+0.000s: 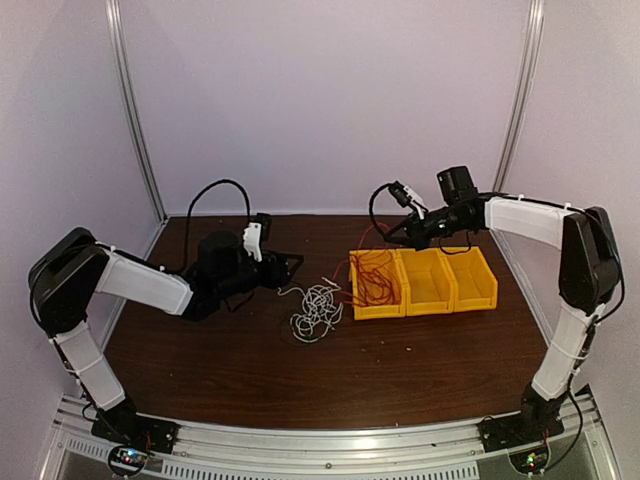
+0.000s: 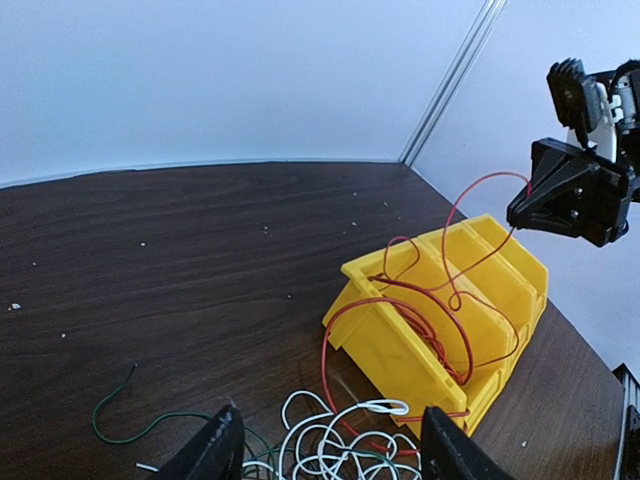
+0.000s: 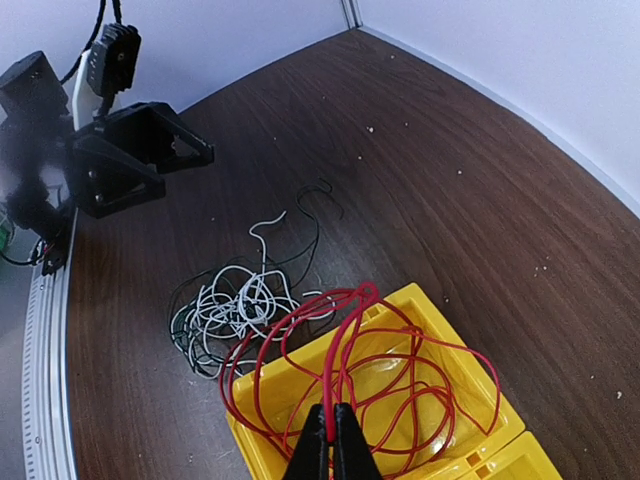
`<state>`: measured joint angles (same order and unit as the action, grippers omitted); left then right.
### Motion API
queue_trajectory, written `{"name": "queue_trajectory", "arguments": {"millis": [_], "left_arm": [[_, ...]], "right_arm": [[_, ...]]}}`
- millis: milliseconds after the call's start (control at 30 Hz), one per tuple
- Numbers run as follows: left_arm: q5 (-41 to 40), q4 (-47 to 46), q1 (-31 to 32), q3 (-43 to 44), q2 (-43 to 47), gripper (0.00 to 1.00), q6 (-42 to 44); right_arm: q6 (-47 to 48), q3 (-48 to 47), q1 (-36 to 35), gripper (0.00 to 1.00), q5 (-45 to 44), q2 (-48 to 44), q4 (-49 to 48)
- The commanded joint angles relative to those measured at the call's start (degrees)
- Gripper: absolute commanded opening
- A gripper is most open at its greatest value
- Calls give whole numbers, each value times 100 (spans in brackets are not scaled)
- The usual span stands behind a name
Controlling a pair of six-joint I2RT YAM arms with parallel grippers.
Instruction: Untangle the cables
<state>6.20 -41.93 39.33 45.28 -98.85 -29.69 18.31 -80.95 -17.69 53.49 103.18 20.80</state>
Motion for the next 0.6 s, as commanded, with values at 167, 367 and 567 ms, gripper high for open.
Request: {"name": "queue_trajectory", "arguments": {"millis": [167, 367, 567], "left_arm": [[-50, -98, -83, -56, -105, 61, -101], [75, -79, -92, -49, -305, 61, -236], [738, 522, -92, 485, -1053, 62, -373]], "right_arm": [[197, -221, -522, 0, -1271, 725, 336], [167, -350, -818, 0, -2290, 1017, 420], [124, -467, -841, 0, -2924, 1040, 629]]}}
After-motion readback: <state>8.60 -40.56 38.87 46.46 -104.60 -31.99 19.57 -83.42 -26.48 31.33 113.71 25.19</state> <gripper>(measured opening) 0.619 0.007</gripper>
